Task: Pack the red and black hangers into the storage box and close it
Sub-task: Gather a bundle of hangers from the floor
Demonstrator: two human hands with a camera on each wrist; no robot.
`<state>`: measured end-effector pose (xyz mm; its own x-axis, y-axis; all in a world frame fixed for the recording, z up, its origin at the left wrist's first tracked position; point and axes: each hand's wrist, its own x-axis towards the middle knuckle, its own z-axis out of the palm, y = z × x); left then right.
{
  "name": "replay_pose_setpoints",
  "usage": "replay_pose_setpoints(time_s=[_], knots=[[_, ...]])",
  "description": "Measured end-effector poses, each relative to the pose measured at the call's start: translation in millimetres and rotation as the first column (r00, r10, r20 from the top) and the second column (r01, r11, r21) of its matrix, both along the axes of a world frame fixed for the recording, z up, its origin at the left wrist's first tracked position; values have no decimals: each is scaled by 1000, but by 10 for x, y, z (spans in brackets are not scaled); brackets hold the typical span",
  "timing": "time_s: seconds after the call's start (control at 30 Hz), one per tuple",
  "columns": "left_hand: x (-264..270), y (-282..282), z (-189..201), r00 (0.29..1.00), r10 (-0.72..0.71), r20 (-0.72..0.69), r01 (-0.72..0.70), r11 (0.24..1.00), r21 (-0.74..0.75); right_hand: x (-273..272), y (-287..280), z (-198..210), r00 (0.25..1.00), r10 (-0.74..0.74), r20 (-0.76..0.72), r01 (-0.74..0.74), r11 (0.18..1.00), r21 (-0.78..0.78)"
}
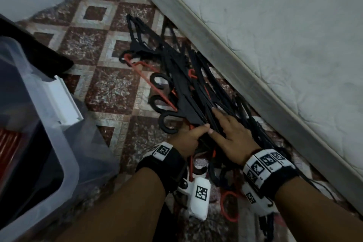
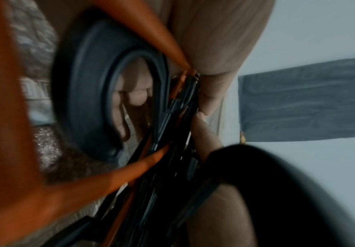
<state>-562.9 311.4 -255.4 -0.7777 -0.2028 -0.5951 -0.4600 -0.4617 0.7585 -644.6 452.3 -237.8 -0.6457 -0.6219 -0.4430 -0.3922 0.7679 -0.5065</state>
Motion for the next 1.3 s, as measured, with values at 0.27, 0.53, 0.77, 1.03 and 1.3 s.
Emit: replay_pose_setpoints(time_s=[0.27, 0.53, 0.77, 1.03, 1.3], knots=[[-24, 143, 877, 985, -150, -87, 127, 967, -221, 77, 255, 695, 983, -182, -34, 153, 903, -402], [119, 60, 1858, 907, -390, -159, 210, 746, -632, 137, 314, 1681, 994, -97, -48, 50, 808, -588], [355, -286, 3127, 856, -416, -308, 68, 680, -730, 214, -40, 2919, 939, -59, -340, -146, 825, -547], [1764, -1081, 4658, 919, -333, -212, -113, 293, -949, 1111, -1060, 4186, 866, -67, -496, -382, 553, -741], [3512, -1826, 4619, 998, -52, 22, 31, 179, -983, 2573, -2218, 3924, 962, 157, -222, -272, 550, -789]])
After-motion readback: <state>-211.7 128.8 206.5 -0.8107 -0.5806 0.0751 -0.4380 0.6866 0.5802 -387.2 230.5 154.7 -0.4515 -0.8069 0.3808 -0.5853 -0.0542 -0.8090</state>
